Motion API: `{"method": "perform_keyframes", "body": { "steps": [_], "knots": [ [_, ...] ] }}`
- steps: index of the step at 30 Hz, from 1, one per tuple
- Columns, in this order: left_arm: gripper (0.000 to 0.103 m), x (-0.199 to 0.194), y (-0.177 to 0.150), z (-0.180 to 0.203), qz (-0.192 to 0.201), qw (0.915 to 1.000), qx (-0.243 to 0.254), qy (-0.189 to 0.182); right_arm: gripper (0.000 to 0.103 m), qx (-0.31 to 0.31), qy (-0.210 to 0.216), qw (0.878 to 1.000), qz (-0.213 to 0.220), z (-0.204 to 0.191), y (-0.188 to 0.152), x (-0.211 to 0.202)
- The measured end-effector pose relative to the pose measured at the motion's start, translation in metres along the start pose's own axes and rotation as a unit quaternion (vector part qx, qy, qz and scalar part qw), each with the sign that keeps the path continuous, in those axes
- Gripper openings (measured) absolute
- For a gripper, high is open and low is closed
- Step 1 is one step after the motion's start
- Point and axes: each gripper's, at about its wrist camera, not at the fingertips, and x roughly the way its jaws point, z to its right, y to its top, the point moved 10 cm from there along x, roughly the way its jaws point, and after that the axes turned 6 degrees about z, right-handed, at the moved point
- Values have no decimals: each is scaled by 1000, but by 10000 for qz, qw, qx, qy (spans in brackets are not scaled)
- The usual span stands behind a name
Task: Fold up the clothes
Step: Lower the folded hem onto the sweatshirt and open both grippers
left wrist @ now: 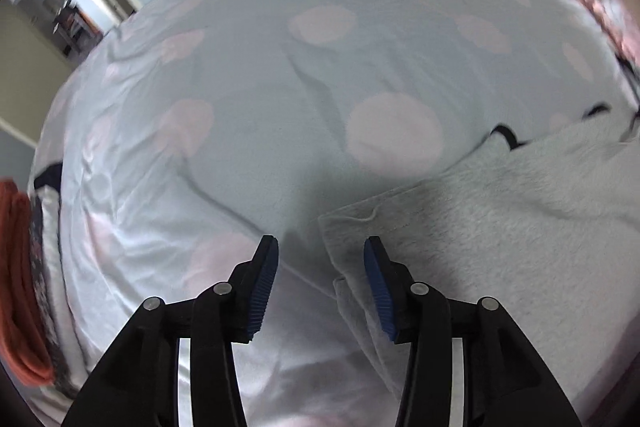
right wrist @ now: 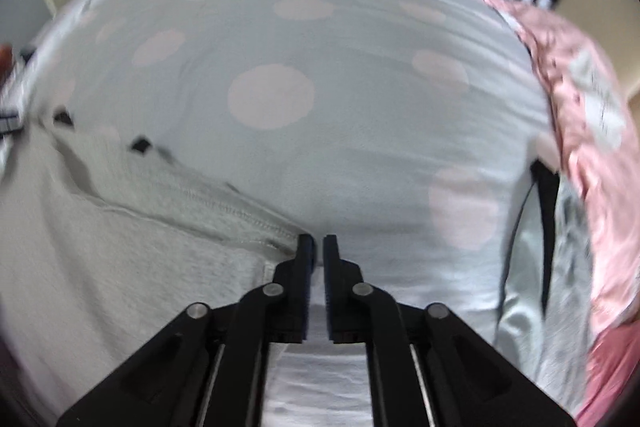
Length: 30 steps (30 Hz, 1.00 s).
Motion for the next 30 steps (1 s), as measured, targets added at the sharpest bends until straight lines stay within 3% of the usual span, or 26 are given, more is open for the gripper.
{"method": "perform_keyframes", "body": {
  "steps": [4, 9, 13, 17, 20, 21, 22, 30],
  "knots": [
    [48, -34, -12, -8, 89, 9985, -523, -133, 19, 849, 410, 9954, 180, 12, -4, -30],
    [49, -47, -50, -3, -42, 9924, -1197, -266, 19, 953, 551, 9936, 251, 0, -24, -53],
    [49, -49, -85, 4, -191, 9840, -1725, -395, 19, 987, 657, 9928, 193, -18, -36, -46],
    [49, -45, -105, 17, -329, 9817, -1820, -462, 20, 970, 465, 9941, 169, -27, -33, -21],
    [49, -45, -108, 18, -345, 9845, -1667, -428, 19, 947, 267, 9951, 57, -25, -32, -4],
    [49, -46, -108, 18, -340, 9854, -1617, -414, 15, 939, 201, 9954, 19, -25, -32, 1],
    [49, -46, -108, 17, -336, 9861, -1576, -407, 3, 930, 134, 9956, -20, -24, -31, 7],
    [49, -49, -117, 18, -445, 9811, -1723, -766, 6, 1706, 15, 9852, 147, 12, -29, 2]
  ]
}}
